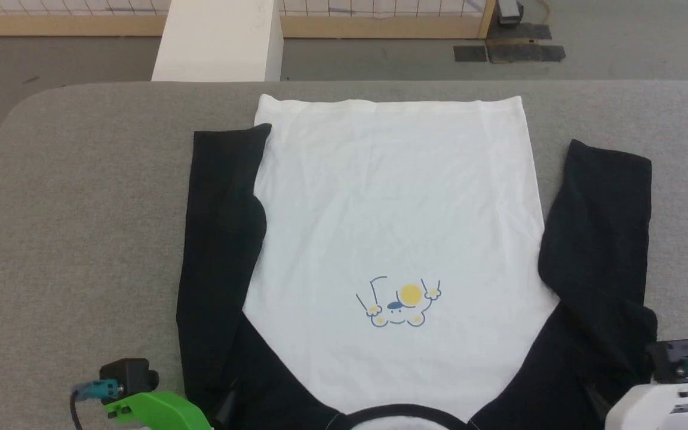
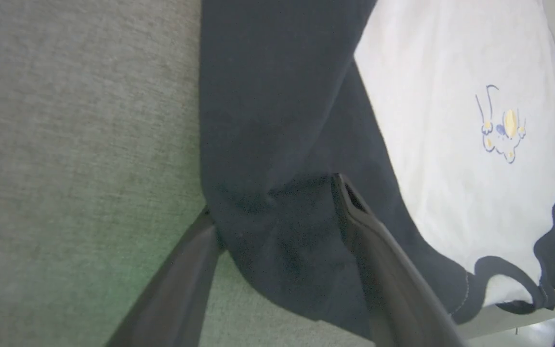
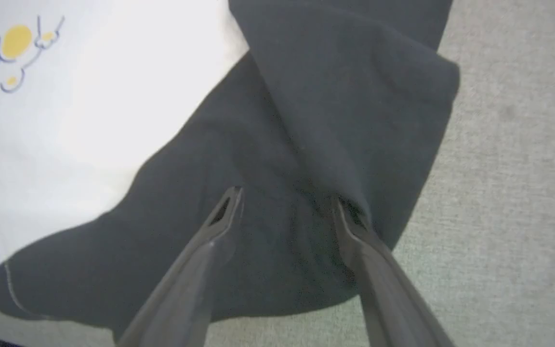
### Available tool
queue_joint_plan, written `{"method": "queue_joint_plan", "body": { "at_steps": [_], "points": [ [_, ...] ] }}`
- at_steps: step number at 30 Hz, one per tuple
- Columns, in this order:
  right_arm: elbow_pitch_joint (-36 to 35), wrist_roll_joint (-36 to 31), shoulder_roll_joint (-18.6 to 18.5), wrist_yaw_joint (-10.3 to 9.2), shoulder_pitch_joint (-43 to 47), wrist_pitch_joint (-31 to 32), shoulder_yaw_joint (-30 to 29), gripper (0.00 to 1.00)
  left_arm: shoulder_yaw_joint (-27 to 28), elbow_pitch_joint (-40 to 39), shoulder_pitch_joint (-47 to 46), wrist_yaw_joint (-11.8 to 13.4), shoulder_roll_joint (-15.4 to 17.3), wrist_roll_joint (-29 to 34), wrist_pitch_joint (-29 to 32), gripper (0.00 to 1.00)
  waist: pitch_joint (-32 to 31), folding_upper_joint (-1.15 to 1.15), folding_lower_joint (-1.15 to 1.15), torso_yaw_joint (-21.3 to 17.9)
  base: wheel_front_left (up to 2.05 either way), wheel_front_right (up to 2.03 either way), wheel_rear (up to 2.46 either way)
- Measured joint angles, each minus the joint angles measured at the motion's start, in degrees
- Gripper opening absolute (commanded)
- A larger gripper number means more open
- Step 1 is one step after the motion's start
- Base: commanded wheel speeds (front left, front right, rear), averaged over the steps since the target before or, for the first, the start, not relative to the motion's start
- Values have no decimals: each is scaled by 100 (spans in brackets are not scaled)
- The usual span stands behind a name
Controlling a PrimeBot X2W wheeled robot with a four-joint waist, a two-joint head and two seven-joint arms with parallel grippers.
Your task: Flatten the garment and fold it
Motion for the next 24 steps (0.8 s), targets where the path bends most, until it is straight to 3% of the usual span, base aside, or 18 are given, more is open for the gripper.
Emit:
{"method": "queue_joint_plan", "body": {
  "at_steps": [4, 8, 14, 19, 24],
  "points": [
    [-461, 93, 230, 0, 113, -721, -279, 100, 176, -252, 48, 0, 24, -113, -130, 100, -127, 0, 0, 48, 0, 0, 0],
    [-850, 88, 391, 0, 97, -1723, -367, 100, 465, -711, 86, -1, 78, -66, -634, 100, -225, 0, 0, 36, 0, 0, 0],
    [-877, -65, 491, 0, -225, -3115, -209, 100, 764, -712, -503, -151, 249, 631, -1746, 100, -103, 0, 0, -71, 0, 0, 0],
    [-710, -112, 453, 0, -689, -3556, 53, 100, 691, -199, -1567, -424, 583, 1074, -2046, 100, 180, 0, 0, -169, 0, 0, 0],
    [-601, -107, 307, 0, -1266, -3672, 271, 100, 544, 501, -2909, -708, 966, 1249, -1674, 100, 615, 0, 1, -292, 0, 0, 0]
  ]
}}
